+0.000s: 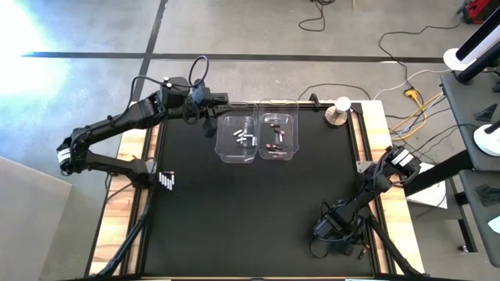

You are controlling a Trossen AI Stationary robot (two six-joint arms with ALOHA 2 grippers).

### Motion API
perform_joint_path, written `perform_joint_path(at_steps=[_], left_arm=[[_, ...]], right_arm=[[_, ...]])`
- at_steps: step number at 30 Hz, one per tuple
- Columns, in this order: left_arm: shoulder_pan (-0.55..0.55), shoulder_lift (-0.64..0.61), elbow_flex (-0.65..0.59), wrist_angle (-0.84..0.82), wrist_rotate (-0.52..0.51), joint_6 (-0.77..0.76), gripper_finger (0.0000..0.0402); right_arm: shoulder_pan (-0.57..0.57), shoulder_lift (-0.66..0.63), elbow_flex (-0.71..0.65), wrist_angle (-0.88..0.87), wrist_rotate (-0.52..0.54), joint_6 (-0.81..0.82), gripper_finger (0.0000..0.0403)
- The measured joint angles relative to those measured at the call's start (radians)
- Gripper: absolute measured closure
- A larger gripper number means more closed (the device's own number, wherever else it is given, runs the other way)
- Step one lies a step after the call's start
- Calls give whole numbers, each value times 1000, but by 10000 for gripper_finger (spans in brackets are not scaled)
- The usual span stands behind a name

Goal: Sort batteries
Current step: Put the black battery into the right transparent bin

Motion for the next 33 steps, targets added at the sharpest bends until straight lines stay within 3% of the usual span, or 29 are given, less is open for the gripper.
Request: perform_joint_path(at_steps=[11,27,33], left_arm=[[0,0,0,-1,0,0,294],[0,-24,0,-33,0,28,294],[1,-59,0,-32,-1,100,294]], right_arm=[[0,-1,-9,29,-7,22,290],[-3,3,-46,67,-18,52,373],[-45,-31,-7,11,30,99,381]])
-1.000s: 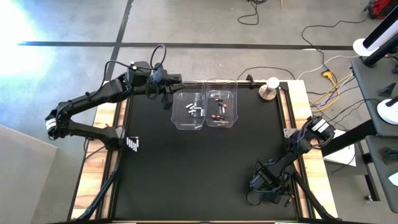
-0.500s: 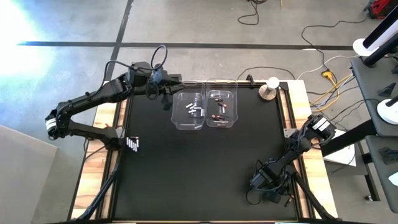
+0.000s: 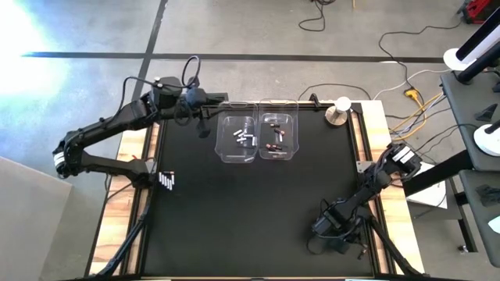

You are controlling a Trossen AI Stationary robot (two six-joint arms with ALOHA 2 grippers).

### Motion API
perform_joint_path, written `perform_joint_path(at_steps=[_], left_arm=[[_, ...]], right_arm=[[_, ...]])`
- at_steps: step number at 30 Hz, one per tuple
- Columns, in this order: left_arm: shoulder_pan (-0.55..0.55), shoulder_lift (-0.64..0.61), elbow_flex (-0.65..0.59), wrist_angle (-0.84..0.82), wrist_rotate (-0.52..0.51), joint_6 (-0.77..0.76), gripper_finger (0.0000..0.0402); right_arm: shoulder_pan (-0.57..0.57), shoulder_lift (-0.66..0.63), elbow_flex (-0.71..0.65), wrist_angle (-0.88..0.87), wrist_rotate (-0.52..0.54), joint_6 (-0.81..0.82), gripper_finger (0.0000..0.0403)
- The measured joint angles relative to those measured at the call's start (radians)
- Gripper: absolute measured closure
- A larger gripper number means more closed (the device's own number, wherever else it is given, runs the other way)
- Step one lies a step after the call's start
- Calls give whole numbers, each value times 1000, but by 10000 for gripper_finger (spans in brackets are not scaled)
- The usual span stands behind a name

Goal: Sort batteries
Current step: Put the black battery into the right transparent bin

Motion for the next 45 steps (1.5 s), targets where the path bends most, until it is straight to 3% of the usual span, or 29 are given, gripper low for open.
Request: perform_joint_path(at_steps=[9,15,19,25,33,37,45], left_arm=[[11,-6,0,1,0,57,294],[14,-13,0,4,0,64,294],[14,-15,9,-12,0,64,294],[14,-17,66,-72,-1,62,294],[15,-17,85,-71,-2,87,294],[16,-17,85,-112,-2,74,294],[17,-17,85,-206,-2,5,294]], right_arm=[[-155,-119,169,-213,380,4,382],[-344,-214,396,-376,758,-26,382],[-466,-253,559,-450,915,-135,383],[-647,-254,742,-416,963,-384,383],[-932,-127,784,-245,922,-680,383],[-1024,-39,784,-218,869,-760,383],[-1119,100,784,-214,865,-816,383]])
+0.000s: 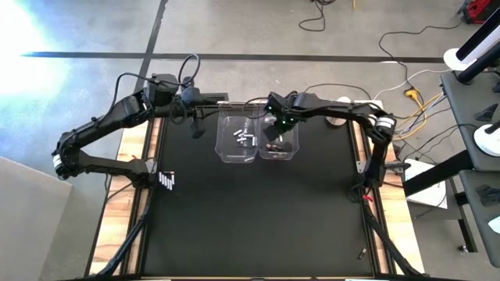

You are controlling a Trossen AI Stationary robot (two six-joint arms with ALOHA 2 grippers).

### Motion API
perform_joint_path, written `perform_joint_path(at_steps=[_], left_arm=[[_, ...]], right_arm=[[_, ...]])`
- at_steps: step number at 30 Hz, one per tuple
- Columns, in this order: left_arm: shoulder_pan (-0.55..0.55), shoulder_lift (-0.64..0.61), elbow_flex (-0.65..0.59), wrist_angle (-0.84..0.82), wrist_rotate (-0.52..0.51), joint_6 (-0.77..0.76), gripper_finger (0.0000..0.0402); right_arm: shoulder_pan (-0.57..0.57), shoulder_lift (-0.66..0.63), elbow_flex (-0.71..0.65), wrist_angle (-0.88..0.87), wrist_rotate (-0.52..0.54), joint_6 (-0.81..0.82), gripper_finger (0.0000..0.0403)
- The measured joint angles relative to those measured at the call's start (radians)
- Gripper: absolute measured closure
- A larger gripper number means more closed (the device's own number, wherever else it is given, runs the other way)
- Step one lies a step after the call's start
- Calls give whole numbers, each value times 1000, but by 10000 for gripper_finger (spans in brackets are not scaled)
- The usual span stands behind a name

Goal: Sort batteries
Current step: Put the black battery into the right transparent bin

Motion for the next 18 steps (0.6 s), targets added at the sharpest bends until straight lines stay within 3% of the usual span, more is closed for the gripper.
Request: perform_joint_path(at_steps=[18], left_arm=[[0,-1,13,-2,2,-35,294]], right_arm=[[-9,158,0,5,0,36,383]])
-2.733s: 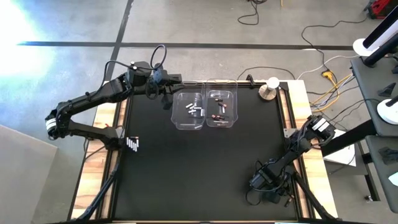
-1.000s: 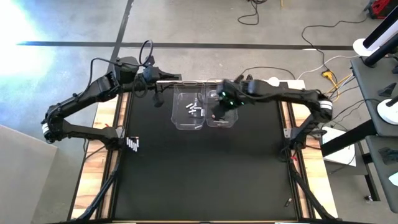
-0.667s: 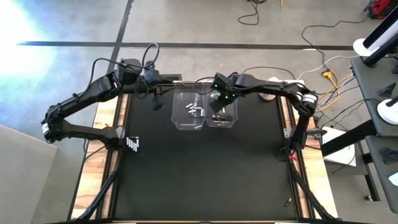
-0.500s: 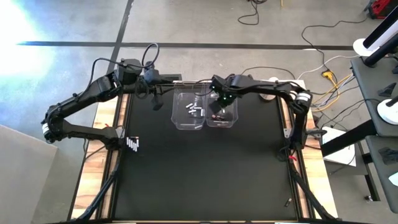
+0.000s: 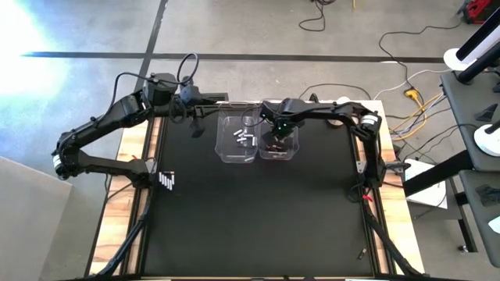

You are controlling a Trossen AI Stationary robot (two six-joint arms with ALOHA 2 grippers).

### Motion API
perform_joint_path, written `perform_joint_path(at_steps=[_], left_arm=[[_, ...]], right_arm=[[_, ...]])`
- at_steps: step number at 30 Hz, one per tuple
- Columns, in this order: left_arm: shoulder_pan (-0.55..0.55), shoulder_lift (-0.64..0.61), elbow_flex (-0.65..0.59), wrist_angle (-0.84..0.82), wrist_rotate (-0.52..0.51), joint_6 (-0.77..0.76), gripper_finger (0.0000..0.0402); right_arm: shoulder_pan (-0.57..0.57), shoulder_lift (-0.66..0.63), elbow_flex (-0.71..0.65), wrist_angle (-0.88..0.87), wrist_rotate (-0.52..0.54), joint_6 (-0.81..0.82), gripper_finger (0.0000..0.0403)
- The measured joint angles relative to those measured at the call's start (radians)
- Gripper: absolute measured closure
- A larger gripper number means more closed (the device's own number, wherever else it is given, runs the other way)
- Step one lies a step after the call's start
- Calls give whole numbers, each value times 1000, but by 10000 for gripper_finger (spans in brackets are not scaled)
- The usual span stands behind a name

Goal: Sort batteries
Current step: Put the black battery into the right transparent bin

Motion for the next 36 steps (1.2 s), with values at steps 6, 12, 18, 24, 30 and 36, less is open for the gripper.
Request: perform_joint_path(at_steps=[6,12,18,24,30,36], left_arm=[[0,0,0,1,0,0,294],[0,0,0,0,0,0,294],[0,0,0,0,0,4,294],[0,0,0,-3,1,8,294],[0,-6,0,-52,1,16,294],[0,-39,0,-61,35,19,294]], right_arm=[[0,22,2,17,1,11,383],[0,45,2,27,0,3,383],[0,46,2,29,0,8,378],[0,46,1,31,1,18,376],[0,46,1,32,8,35,374],[0,41,0,32,9,48,366]])
